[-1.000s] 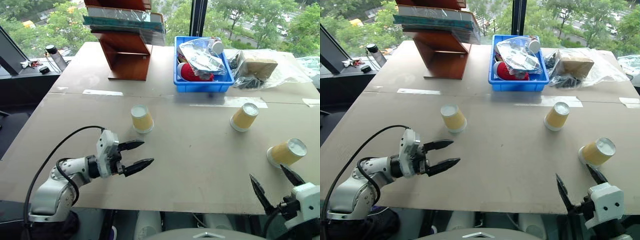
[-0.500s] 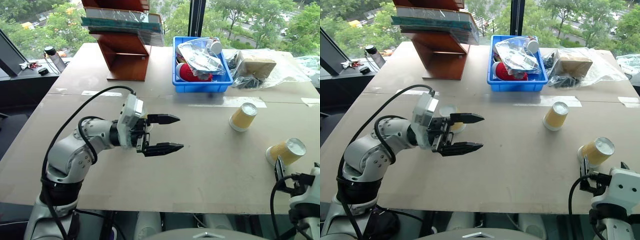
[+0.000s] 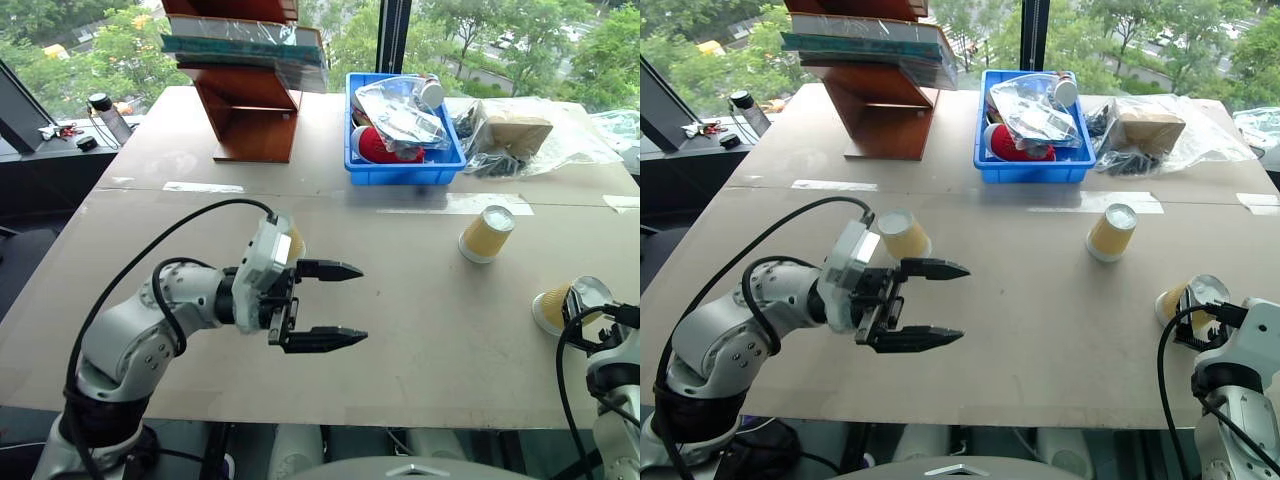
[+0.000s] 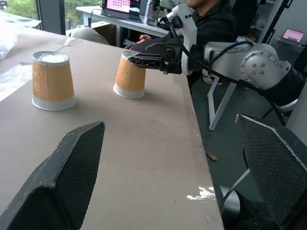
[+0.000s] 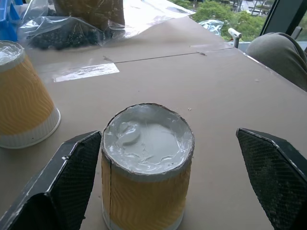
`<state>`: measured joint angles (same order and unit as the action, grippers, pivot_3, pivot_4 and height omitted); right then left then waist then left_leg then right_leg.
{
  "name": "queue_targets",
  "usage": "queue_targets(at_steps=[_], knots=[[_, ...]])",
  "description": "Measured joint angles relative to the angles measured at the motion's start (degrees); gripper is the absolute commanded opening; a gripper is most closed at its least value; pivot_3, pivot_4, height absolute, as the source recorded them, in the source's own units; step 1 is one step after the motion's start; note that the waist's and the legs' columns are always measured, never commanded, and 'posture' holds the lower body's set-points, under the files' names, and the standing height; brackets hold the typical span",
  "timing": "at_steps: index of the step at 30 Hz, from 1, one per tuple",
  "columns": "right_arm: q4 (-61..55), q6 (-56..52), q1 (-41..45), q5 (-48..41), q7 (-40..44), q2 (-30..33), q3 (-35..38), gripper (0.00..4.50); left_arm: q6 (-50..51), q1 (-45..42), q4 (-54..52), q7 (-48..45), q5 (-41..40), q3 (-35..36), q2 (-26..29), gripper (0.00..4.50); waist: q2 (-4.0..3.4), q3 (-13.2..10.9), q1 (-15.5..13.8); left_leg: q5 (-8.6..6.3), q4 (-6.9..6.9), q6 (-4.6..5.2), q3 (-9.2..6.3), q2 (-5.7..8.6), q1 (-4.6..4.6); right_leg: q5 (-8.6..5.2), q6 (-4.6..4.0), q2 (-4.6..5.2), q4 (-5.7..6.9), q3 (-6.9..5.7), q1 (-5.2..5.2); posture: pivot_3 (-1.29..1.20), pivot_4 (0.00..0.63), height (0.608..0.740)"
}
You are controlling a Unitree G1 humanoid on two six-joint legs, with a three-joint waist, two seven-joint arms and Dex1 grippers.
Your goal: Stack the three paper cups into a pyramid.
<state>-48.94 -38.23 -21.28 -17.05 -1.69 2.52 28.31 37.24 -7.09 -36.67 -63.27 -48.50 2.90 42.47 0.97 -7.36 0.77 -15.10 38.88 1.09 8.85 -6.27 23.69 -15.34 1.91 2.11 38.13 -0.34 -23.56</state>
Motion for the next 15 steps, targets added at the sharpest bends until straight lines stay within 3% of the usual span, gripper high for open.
queue_targets(at_steps=[11, 12, 14, 15], knots=[[2.8, -0.7, 1.1, -1.4, 0.0, 0.8, -0.1, 4.45, -3.9, 7.6, -4.5, 0.9, 0.0, 3.3, 1.4, 4.5, -0.14, 0.1, 0.0, 0.0, -0.01, 0.0, 0.0, 0.0, -0.01, 0.0, -0.01, 0.0, -0.01, 0.0, 0.0, 0.0, 0.15, 0.74], [2.9, -0.7, 1.3, -1.4, 0.0, 0.9, -0.1, 3.92, -4.2, 7.9, -4.5, 0.9, 0.0, 3.4, 1.6, 4.5, -0.14, 0.1, 0.0, 0.0, -0.01, 0.0, 0.01, 0.0, -0.01, 0.0, -0.01, 0.0, -0.01, 0.0, 0.0, 0.0, 0.15, 0.74], [3.0, -0.6, 1.5, -1.4, 0.0, 1.2, -0.2, 3.41, -4.5, 8.2, -4.5, 0.9, 0.0, 3.4, 1.8, 4.5, -0.14, 0.1, 0.0, 0.0, -0.01, 0.0, 0.0, 0.0, -0.01, 0.0, -0.01, 0.0, -0.01, 0.0, 0.0, 0.0, 0.15, 0.74], [3.1, -0.5, 1.6, -1.4, 0.0, 1.5, -0.1, 2.89, -4.8, 8.4, -4.5, 0.9, 0.0, 3.4, 2.0, 4.5, -0.14, 0.1, 0.0, 0.0, -0.01, 0.0, 0.01, 0.0, -0.01, 0.0, 0.0, 0.0, -0.01, 0.0, 0.01, 0.0, 0.15, 0.74]])
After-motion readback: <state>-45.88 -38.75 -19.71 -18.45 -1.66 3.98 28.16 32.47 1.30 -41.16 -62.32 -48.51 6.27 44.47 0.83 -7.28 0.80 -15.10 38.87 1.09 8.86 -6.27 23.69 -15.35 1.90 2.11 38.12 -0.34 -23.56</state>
